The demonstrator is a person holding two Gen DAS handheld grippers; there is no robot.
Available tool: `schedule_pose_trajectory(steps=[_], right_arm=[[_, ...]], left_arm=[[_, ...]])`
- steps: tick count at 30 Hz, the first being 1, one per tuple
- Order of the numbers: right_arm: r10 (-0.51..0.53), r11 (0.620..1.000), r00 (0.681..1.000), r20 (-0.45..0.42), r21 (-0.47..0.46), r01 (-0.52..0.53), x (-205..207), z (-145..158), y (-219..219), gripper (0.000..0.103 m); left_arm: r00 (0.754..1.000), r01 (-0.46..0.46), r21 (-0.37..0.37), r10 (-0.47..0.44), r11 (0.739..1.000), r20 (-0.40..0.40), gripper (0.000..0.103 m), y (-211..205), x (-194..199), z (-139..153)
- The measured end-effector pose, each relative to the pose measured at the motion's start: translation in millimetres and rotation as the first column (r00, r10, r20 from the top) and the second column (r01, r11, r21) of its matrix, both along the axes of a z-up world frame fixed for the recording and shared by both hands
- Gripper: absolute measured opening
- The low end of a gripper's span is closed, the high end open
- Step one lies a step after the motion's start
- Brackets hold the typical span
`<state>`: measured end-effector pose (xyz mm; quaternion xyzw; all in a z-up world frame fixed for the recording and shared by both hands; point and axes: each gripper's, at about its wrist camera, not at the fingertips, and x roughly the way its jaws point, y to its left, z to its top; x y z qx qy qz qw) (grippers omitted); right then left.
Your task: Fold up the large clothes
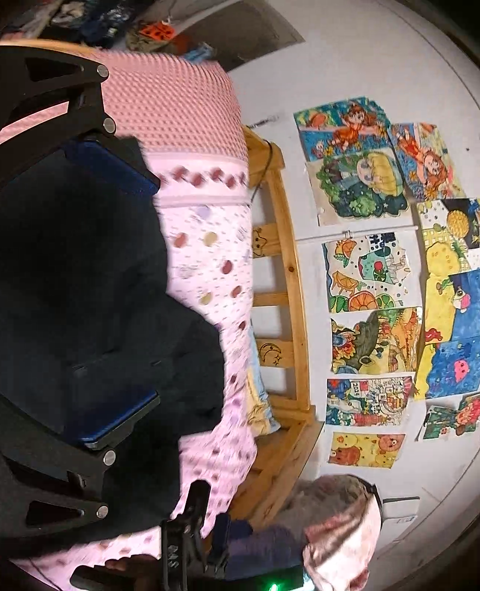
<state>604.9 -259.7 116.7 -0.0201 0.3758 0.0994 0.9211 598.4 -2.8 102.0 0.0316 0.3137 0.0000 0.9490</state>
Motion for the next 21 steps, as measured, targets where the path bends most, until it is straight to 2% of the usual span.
schedule_pose_trajectory(steps=[4, 6, 8, 9, 10, 11, 12, 13, 14, 16, 18, 21], right_arm=[[-0.03, 0.998, 0.999, -0.046, 0.053, 0.032, 80.4, -35.1, 5.5, 0.101], [-0.025, 0.993, 0.995, -0.093, 0.112, 0.035, 110.4, -60.4, 3.6, 0.1], [-0.009, 0.986, 0.994, -0.113, 0.165, 0.028, 125.0, -81.0, 2.7, 0.096], [0.002, 0.982, 0.993, -0.12, 0.189, 0.021, 130.8, -90.2, 3.8, 0.092], [0.012, 0.978, 0.992, -0.125, 0.21, 0.015, 131.7, -99.4, 3.0, 0.086], [0.024, 0.972, 0.991, -0.133, 0.234, 0.007, 134.9, -106.6, 4.4, 0.084], [0.032, 0.969, 0.99, -0.137, 0.248, 0.003, 136.9, -113.4, 6.4, 0.076], [0.031, 0.968, 0.99, -0.136, 0.25, 0.004, 138.5, -118.5, 6.9, 0.066], [0.024, 0.968, 0.991, -0.134, 0.251, 0.01, 140.0, -123.0, 8.0, 0.06], [0.019, 0.96, 0.992, -0.124, 0.28, 0.016, 143.3, -128.1, 6.8, 0.036], [0.018, 0.949, 0.995, -0.101, 0.314, 0.015, 134.8, -129.1, 6.8, 0.024], [0.008, 0.954, 0.998, -0.064, 0.301, 0.012, 116.2, -122.1, 3.7, 0.015]], left_arm=[[1.0, 0.007, -0.097, -0.007, 0.995, -0.002, 0.102, 7.5, 59.0, -25.5], [1.0, 0.007, -0.122, -0.01, 0.992, -0.03, 0.098, 10.2, 80.9, -37.6], [0.999, 0.016, -0.127, -0.022, 0.992, -0.049, 0.085, 8.5, 93.6, -46.2], [0.998, 0.024, -0.128, -0.032, 0.992, -0.057, 0.082, 7.4, 100.3, -50.5], [0.997, 0.028, -0.132, -0.036, 0.991, -0.064, 0.074, 6.3, 103.8, -54.2], [0.996, 0.036, -0.144, -0.047, 0.989, -0.075, 0.059, 5.1, 107.7, -56.7], [0.994, 0.048, -0.164, -0.064, 0.985, -0.089, 0.047, 3.9, 111.6, -59.2], [0.993, 0.055, -0.18, -0.073, 0.982, -0.097, 0.023, 2.5, 112.8, -60.6], [0.992, 0.054, -0.19, -0.075, 0.98, -0.104, 0.013, 1.6, 113.5, -61.2], [0.994, 0.035, -0.235, -0.058, 0.971, -0.095, 0.011, 4.6, 107.1, -59.2], [0.995, 0.024, -0.284, -0.05, 0.958, -0.087, 0.01, 11.8, 97.3, -55.6], [0.996, 0.014, -0.297, -0.039, 0.955, -0.081, 0.009, 22.4, 72.9, -48.5]])
